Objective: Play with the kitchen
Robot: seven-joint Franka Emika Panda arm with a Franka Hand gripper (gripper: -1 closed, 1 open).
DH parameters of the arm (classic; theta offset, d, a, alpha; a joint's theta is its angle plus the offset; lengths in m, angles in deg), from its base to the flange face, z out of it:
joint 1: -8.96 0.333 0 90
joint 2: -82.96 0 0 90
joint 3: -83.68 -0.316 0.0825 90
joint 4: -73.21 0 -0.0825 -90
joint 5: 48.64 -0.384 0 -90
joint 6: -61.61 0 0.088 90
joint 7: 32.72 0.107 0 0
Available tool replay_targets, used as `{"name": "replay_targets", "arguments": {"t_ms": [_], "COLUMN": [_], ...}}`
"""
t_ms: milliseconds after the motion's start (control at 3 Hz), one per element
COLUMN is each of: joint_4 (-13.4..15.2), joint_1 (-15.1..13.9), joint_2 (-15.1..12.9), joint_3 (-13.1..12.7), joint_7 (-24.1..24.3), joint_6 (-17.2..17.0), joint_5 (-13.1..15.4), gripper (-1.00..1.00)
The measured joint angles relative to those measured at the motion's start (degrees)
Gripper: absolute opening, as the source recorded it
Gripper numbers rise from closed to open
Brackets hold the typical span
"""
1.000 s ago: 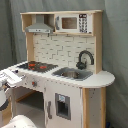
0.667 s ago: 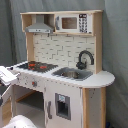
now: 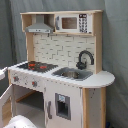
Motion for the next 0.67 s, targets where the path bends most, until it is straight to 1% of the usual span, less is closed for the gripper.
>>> {"name": "replay_targets", "arguments": {"t_ms": [333,667], "joint_4": [-4.0,-6.1], "joint_1": [-0.2,-0.9], "joint_2": [0.1,0.1], "joint_3": [-1.2,-3.2], "joint_7": [4.7,10.9], "joint_6": [-0.8,-0.8], "joint_5": [0.0,0.0], "gripper": [1.00,1.00]}}
